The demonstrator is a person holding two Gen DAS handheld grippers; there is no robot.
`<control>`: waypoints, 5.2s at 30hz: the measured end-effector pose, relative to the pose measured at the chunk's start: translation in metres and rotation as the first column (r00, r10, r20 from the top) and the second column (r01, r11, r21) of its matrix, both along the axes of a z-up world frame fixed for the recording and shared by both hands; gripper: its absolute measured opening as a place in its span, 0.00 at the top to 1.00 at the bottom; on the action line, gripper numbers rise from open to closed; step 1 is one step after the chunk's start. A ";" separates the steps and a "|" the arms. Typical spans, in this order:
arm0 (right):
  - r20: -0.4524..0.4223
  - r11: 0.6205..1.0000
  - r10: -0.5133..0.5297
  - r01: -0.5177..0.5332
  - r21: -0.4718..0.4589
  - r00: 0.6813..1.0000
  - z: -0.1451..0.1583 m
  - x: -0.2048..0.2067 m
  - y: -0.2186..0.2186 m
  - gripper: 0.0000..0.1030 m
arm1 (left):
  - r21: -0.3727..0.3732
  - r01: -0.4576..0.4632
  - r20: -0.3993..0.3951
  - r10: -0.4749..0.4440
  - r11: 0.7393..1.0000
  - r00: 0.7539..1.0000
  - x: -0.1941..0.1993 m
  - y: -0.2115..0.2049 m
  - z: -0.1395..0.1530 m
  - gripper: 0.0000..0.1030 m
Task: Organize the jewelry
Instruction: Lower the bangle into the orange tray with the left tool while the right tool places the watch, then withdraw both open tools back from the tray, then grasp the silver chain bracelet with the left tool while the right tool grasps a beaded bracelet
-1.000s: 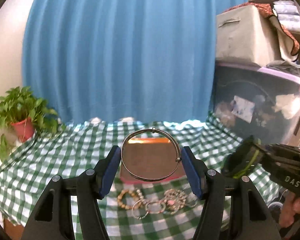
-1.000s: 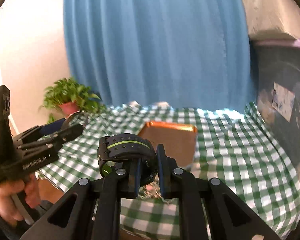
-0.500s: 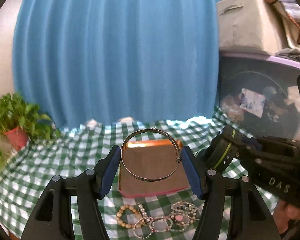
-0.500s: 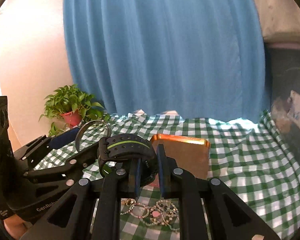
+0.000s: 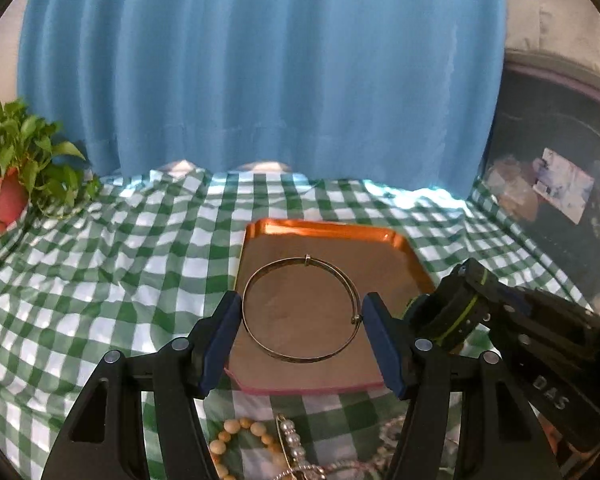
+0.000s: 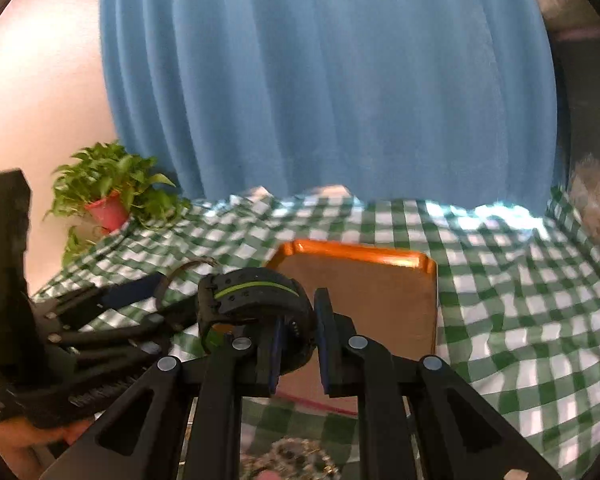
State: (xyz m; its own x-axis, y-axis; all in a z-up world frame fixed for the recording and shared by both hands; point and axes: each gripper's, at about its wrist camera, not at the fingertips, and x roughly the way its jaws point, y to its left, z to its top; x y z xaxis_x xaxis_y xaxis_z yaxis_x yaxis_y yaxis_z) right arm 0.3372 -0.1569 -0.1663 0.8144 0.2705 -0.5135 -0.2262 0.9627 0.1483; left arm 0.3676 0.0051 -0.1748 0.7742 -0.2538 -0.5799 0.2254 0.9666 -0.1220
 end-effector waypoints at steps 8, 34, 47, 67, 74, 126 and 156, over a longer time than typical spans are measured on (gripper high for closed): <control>-0.092 0.998 -0.029 0.024 -0.059 0.995 -0.033 0.042 0.007 0.85 | 0.110 -0.012 -0.011 0.013 0.994 1.000 0.031 -0.009 -0.031 0.39; -0.187 0.997 -0.046 0.033 -0.077 0.981 -0.058 0.048 0.004 0.19 | 0.183 0.102 -0.137 -0.077 0.978 0.988 0.041 -0.027 -0.074 0.07; -0.148 0.992 -0.112 0.103 -0.067 0.983 -0.053 -0.017 -0.010 0.09 | 0.088 0.089 -0.142 -0.076 0.992 0.987 -0.036 -0.028 -0.064 0.07; 0.144 0.994 -0.107 0.102 0.045 0.984 0.051 -0.239 -0.020 0.00 | 0.099 0.116 0.048 -0.122 0.988 0.991 -0.256 -0.011 0.057 0.07; 0.174 0.994 -0.101 0.095 0.046 0.979 0.071 -0.275 -0.016 0.00 | 0.118 0.098 0.126 -0.112 0.988 0.986 -0.292 0.000 0.074 0.06; -0.276 0.987 0.072 -0.108 -0.118 0.959 -0.091 -0.089 -0.023 0.87 | 0.078 0.148 -0.197 -0.130 0.986 0.972 -0.086 0.038 -0.094 0.96; -0.270 0.980 0.078 -0.123 -0.157 0.960 -0.094 -0.120 -0.009 0.82 | 0.096 0.178 -0.206 -0.156 0.979 0.966 -0.128 0.028 -0.093 0.95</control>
